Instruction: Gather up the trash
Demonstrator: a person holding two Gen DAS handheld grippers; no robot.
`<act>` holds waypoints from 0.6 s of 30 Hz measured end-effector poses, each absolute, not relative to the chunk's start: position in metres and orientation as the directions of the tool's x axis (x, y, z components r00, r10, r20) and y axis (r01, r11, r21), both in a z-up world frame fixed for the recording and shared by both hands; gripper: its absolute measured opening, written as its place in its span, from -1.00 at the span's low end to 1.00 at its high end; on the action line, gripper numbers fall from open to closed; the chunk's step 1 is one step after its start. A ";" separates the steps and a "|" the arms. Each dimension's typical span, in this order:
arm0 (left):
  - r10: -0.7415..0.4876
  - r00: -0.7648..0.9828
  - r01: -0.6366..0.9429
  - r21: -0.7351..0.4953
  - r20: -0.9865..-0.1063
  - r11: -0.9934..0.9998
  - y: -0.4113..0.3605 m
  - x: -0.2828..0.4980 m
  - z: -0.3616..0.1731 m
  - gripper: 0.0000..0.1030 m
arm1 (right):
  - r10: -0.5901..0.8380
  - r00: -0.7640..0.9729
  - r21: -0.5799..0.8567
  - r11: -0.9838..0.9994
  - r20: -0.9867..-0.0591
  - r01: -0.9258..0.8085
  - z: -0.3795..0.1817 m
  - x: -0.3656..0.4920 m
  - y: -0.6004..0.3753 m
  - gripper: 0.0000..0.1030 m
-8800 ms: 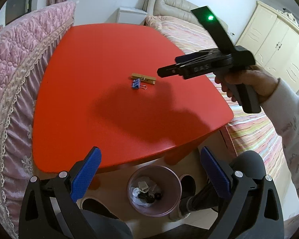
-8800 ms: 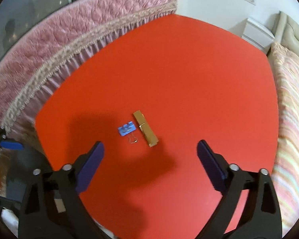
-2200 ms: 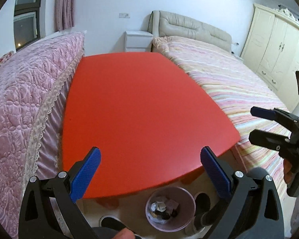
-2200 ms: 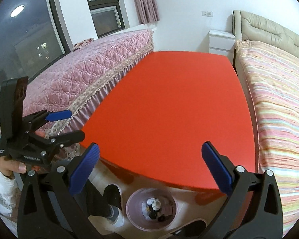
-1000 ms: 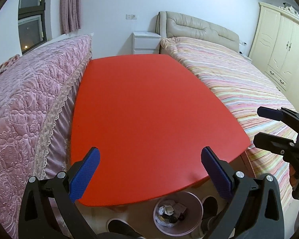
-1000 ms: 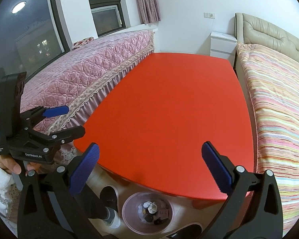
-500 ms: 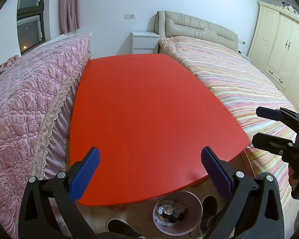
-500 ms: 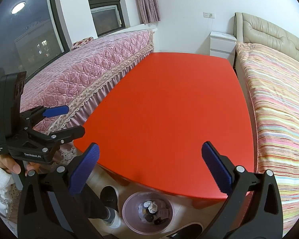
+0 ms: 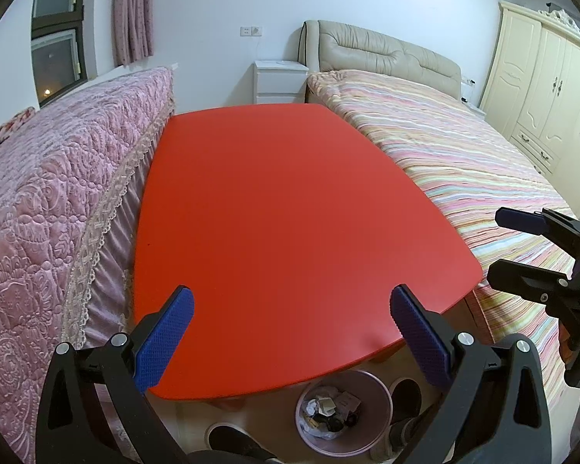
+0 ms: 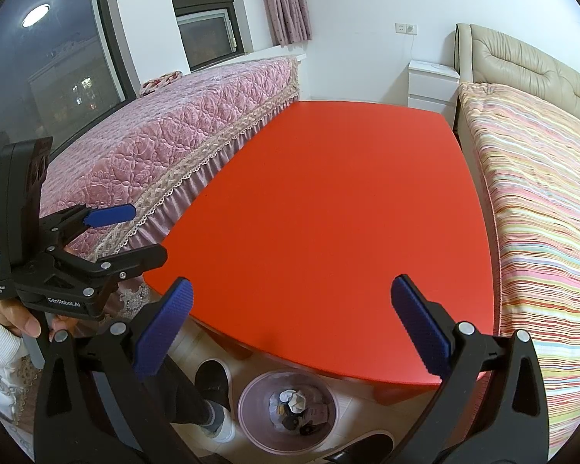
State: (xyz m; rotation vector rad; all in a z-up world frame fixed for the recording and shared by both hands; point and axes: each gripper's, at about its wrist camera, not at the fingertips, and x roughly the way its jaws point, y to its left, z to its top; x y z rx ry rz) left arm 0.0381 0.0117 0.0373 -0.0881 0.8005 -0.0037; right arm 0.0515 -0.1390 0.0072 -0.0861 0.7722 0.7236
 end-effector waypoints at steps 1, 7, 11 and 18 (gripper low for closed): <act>-0.036 0.696 -0.030 -0.080 -0.717 0.996 0.011 0.038 0.037 0.88 | 0.565 0.491 0.183 0.758 -0.663 -0.626 0.007 0.051 -0.139 0.94; -0.039 0.696 -0.028 -0.082 -0.717 0.996 0.011 0.038 0.037 0.88 | 0.564 0.491 0.182 0.759 -0.664 -0.626 0.007 0.051 -0.139 0.94; -0.039 0.695 -0.028 -0.081 -0.718 0.996 0.011 0.039 0.037 0.88 | 0.564 0.489 0.183 0.759 -0.666 -0.625 0.006 0.051 -0.139 0.94; -0.045 0.694 -0.028 -0.089 -0.718 0.996 0.011 0.040 0.037 0.88 | 0.564 0.490 0.183 0.759 -0.665 -0.625 0.006 0.051 -0.138 0.94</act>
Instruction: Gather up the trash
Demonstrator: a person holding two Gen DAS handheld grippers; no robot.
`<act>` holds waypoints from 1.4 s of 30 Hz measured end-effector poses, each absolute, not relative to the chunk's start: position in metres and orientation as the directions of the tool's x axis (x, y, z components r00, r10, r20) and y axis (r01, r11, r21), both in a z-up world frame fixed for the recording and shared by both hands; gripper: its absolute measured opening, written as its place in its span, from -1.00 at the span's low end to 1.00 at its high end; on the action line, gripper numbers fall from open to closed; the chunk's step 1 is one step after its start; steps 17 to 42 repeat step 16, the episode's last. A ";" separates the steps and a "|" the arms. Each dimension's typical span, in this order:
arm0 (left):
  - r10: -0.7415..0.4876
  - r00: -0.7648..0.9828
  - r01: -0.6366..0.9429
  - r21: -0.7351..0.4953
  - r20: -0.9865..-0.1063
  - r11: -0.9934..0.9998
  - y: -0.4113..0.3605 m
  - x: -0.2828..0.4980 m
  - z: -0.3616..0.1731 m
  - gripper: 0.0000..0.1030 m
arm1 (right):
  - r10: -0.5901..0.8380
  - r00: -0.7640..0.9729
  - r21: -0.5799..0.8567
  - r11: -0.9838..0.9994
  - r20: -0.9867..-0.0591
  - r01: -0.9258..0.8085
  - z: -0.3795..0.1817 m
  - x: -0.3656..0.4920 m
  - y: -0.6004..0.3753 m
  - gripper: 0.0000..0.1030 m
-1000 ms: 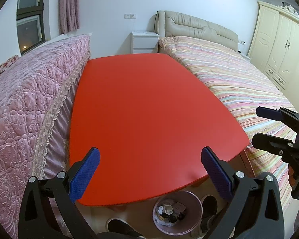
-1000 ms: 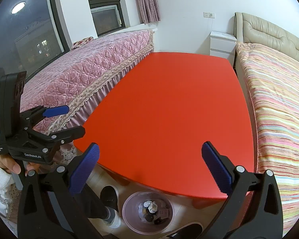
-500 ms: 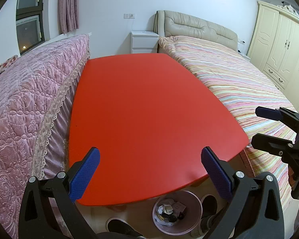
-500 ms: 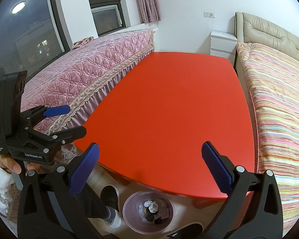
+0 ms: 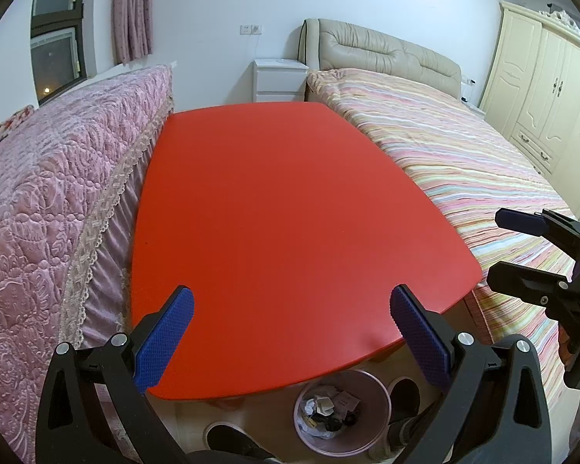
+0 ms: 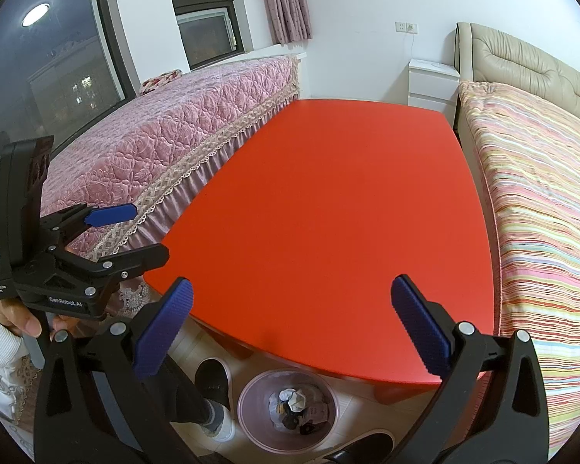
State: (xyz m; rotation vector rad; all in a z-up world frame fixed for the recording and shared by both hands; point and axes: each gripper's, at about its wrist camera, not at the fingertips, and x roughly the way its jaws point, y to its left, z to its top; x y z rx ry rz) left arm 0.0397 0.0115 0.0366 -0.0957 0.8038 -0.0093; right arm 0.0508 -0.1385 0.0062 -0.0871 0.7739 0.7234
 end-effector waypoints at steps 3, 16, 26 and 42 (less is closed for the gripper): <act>-0.046 0.694 -0.027 -0.090 -0.718 0.996 0.012 0.040 0.037 0.88 | 0.564 0.490 0.183 0.759 -0.665 -0.625 0.006 0.051 -0.139 0.94; -0.029 0.698 -0.025 -0.064 -0.716 0.998 0.008 0.042 0.038 0.88 | 0.565 0.488 0.185 0.758 -0.665 -0.626 0.005 0.051 -0.139 0.94; -0.029 0.698 -0.025 -0.064 -0.716 0.998 0.008 0.042 0.038 0.88 | 0.565 0.488 0.185 0.758 -0.665 -0.626 0.005 0.051 -0.139 0.94; -0.029 0.698 -0.025 -0.064 -0.716 0.998 0.008 0.042 0.038 0.88 | 0.565 0.488 0.185 0.758 -0.665 -0.626 0.005 0.051 -0.139 0.94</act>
